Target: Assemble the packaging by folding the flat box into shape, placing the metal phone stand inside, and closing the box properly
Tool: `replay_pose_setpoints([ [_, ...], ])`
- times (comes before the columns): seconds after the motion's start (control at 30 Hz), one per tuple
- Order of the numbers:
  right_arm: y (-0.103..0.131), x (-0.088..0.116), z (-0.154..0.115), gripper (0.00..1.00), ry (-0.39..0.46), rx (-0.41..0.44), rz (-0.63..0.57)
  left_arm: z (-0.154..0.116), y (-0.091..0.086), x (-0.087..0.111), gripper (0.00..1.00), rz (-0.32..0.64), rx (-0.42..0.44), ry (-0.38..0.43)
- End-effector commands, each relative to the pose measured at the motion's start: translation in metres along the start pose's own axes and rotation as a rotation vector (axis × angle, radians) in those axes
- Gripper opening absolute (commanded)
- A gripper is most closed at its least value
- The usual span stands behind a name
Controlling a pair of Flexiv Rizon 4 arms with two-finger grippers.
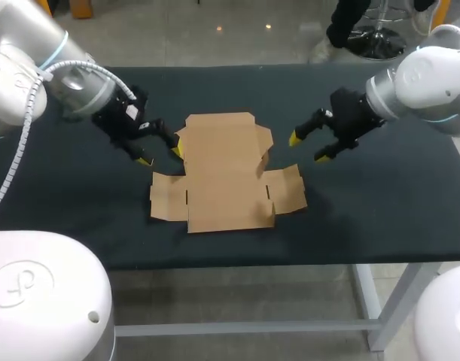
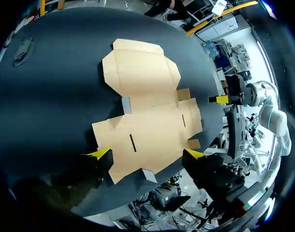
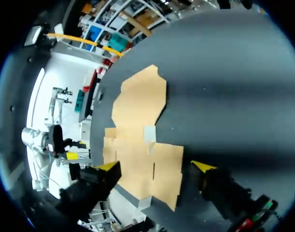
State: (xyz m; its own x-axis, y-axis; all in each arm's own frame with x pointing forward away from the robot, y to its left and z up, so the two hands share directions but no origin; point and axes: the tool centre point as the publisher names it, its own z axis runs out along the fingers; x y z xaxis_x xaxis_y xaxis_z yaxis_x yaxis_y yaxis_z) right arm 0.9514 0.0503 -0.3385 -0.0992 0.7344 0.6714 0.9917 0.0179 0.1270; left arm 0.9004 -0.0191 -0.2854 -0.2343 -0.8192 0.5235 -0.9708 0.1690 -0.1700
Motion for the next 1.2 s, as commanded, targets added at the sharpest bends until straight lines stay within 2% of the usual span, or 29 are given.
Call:
replay_pose_setpoints([
  [0.03, 0.017, -0.004, 0.0, 1.0, 0.242, 0.131, -0.009, -0.007, -0.02, -0.004, 1.0, 0.043, -0.036, 0.019],
  [0.23, 0.05, -0.008, 0.013, 1.0, 0.289, 0.156, 0.009, -0.02, -0.041, -0.009, 1.0, 0.126, -0.058, 0.084],
  [0.53, 0.084, -0.004, 0.038, 0.99, 0.326, 0.17, 0.03, -0.025, -0.068, -0.028, 1.0, 0.17, -0.084, 0.171],
  [0.63, 0.089, -0.003, 0.047, 0.91, 0.334, 0.168, 0.034, -0.024, -0.076, -0.035, 1.0, 0.172, -0.09, 0.191],
  [0.8, 0.1, -0.002, 0.059, 0.9, 0.341, 0.177, 0.031, -0.025, -0.082, -0.041, 1.0, 0.182, -0.098, 0.212],
  [0.97, 0.109, 0.0, 0.071, 0.78, 0.324, 0.174, 0.05, -0.028, -0.088, -0.043, 1.0, 0.191, -0.1, 0.213],
  [1.2, 0.117, -0.001, 0.085, 0.67, 0.284, 0.188, 0.05, -0.03, -0.091, -0.044, 1.0, 0.2, -0.105, 0.207],
])
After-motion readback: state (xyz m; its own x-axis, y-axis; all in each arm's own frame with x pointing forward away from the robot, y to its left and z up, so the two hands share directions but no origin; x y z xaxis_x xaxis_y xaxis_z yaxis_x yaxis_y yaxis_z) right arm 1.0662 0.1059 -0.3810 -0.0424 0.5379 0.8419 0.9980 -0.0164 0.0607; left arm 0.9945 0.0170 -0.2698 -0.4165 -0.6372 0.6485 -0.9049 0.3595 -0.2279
